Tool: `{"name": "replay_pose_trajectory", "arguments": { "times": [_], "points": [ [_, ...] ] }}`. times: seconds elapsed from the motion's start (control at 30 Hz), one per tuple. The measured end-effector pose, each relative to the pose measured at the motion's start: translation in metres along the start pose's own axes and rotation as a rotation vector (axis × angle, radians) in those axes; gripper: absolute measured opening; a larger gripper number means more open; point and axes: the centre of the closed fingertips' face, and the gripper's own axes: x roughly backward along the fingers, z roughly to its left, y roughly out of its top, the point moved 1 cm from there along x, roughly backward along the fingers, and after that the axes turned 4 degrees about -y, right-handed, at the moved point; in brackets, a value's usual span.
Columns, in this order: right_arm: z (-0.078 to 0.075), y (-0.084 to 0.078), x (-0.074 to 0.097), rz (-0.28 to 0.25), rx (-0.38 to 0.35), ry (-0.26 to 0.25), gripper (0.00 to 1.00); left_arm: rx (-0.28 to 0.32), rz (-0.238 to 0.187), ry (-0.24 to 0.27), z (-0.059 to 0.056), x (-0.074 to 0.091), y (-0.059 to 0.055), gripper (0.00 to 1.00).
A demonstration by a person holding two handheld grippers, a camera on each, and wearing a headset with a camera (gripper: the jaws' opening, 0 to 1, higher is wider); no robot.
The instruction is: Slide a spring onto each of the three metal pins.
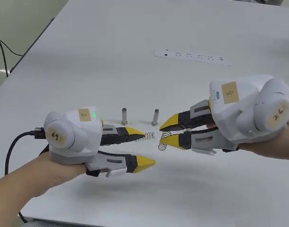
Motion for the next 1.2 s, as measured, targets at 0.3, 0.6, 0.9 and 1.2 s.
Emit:
{"name": "replay_pose_trajectory", "arguments": {
  "times": [0.3, 0.6, 0.9, 1.2],
  "points": [
    [-0.007, -0.008, 0.001, 0.011, -0.010, -0.021, 0.08, 0.046, -0.004, 0.049, 0.010, 0.010, -0.006, 0.60],
    [-0.014, -0.014, 0.004, 0.023, -0.023, -0.047, 0.08, 0.099, -0.012, 0.088, 0.015, 0.023, -0.011, 0.87],
    [-0.015, -0.023, 0.003, 0.035, -0.037, -0.064, 0.08, 0.125, -0.026, 0.123, 0.022, 0.040, -0.017, 0.98],
    [-0.024, -0.040, 0.007, 0.060, -0.070, -0.098, 0.08, 0.118, -0.029, 0.186, 0.035, 0.066, -0.023, 0.98]
  ]
}}
